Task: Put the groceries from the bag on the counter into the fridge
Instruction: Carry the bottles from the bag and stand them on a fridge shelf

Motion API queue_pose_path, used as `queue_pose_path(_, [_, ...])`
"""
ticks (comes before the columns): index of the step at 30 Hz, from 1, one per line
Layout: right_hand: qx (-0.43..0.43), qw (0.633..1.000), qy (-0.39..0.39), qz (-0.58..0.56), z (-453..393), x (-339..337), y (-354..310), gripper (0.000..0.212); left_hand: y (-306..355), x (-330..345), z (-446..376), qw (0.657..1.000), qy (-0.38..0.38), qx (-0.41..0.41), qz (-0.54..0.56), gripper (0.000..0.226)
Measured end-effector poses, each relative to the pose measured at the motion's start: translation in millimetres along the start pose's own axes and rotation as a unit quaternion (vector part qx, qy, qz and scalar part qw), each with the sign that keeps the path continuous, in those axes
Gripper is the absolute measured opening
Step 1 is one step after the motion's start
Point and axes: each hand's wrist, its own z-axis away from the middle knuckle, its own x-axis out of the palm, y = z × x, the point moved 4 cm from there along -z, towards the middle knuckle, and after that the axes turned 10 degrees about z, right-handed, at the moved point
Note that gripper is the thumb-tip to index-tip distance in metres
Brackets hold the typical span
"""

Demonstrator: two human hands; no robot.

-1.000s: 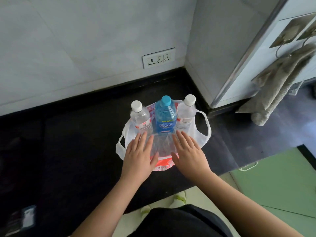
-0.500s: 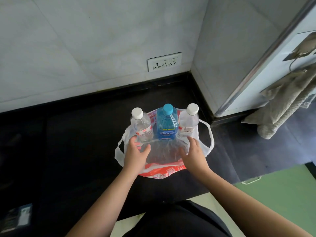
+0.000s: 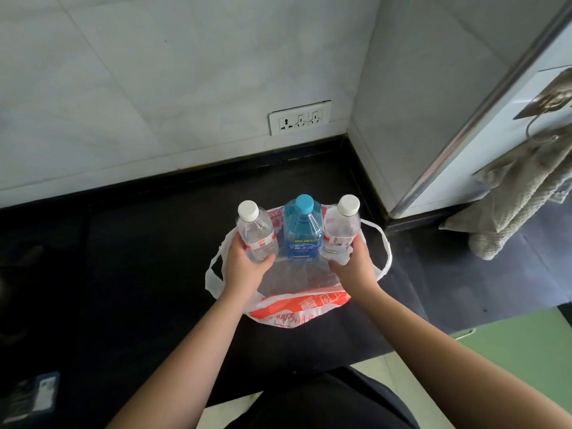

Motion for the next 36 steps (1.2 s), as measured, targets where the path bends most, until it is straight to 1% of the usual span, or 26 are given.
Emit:
queue_pose_path(2, [0.016, 1.0, 0.004, -0.018, -7, 1, -1, 0.059, 1, 3, -6, 0.999, -0.01, 0.012, -0.03, 0.072])
queue_pose_path(5, [0.041, 0.999, -0.007, -0.033, -15, 1, -6, 0.046, 1, 5, -15, 0.997, -0.048, -0.027, -0.048, 0.072])
queue_pose_path(7, [0.055, 0.997, -0.017, -0.041, -17, -1, -6, 0.045, 0, 4, -19, 0.996, -0.062, -0.038, -0.045, 0.07])
queue_pose_path(9, [0.045, 0.998, -0.022, -0.033, -19, -3, -7, 0.047, 0, 3, -20, 0.997, -0.062, -0.03, -0.043, 0.067])
queue_pose_path(13, [0.081, 0.996, -0.021, -0.019, -19, -7, -10, 0.048, 8, -1, -17, 0.999, -0.028, -0.002, -0.035, 0.066])
queue_pose_path(17, [0.048, 0.999, 0.001, 0.023, -13, -8, -8, 0.06, 17, -5, -7, 0.999, -0.016, 0.005, -0.027, 0.066])
queue_pose_path(20, [0.034, 0.999, 0.003, 0.041, -7, -11, -9, 0.064, 27, -12, 2, 0.999, -0.029, -0.025, -0.025, 0.061])
queue_pose_path(22, [0.02, 0.999, 0.005, 0.05, -1, -14, -11, 0.063, 35, -19, 8, 0.998, -0.043, -0.041, -0.021, 0.059])
queue_pose_path(24, [0.003, 0.998, 0.01, 0.056, 6, -18, -15, 0.056, 47, -29, 16, 0.998, -0.055, -0.036, -0.014, 0.06])
queue_pose_path(26, [-0.013, 0.999, 0.011, 0.047, 13, -24, -21, 0.052, 58, -39, 25, 0.998, -0.055, -0.039, -0.012, 0.061])
queue_pose_path(29, [-0.038, 0.999, 0.007, 0.019, 25, -32, -26, 0.054, 68, -51, 38, 0.998, -0.043, -0.049, -0.002, 0.06])
queue_pose_path(32, [-0.088, 0.996, 0.006, -0.006, 41, -42, -30, 0.056, 69, -61, 51, 0.997, -0.032, -0.055, 0.045, 0.06])
queue_pose_path(36, [-0.105, 0.993, -0.011, -0.06, 61, -53, -36, 0.063, 70, -69, 71, 0.992, -0.016, -0.049, 0.113, 0.057])
